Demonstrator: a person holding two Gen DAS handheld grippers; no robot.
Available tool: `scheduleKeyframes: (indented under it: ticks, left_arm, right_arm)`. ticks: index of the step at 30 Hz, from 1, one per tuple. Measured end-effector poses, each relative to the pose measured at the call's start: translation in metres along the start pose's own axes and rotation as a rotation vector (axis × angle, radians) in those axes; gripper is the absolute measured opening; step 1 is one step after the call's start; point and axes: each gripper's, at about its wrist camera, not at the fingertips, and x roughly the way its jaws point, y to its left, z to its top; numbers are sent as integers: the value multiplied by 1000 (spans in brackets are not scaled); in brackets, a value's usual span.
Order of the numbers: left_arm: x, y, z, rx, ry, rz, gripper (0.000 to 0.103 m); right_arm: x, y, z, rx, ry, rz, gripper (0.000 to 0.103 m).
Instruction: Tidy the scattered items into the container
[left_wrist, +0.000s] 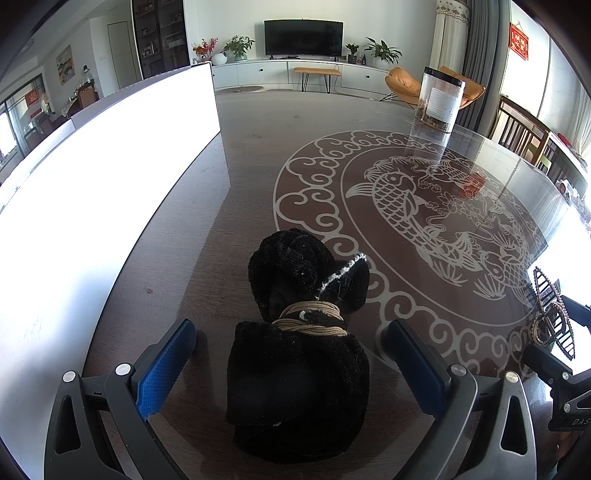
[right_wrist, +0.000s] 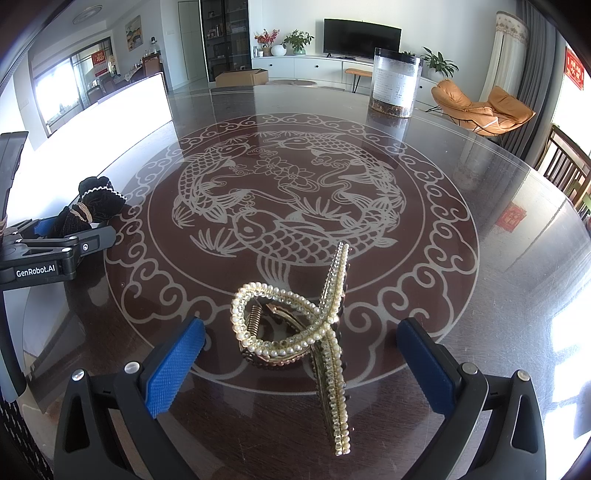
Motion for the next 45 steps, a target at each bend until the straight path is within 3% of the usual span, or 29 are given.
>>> scheduleKeyframes:
  ticks: [24,29,33,37,39,43,45]
  left_arm:
    - [0,0,0,3,7,0,103]
    - [-13,-4,-17,91,29,-62,103]
    - [-14,3,-14,153,122,-113,103]
    - [-14,22,-2,25,195,-161,103]
    - [-11,23,4,30,223,-195,103]
    - [-2,12,13,94,267,-132,103]
    - [-1,7,16,125,253,-106,103]
  right_arm:
    - [0,0,0,1,1,-2,103]
    - [0,0,0,1,1,-2,103]
    - [0,0,0,1,1,-2,103]
    - [0,0,0,1,1,-2,103]
    - [0,0,0,1,1,-2,103]
    - [0,0,0,1,1,-2,103]
    - [0,0,0,1,1,-2,103]
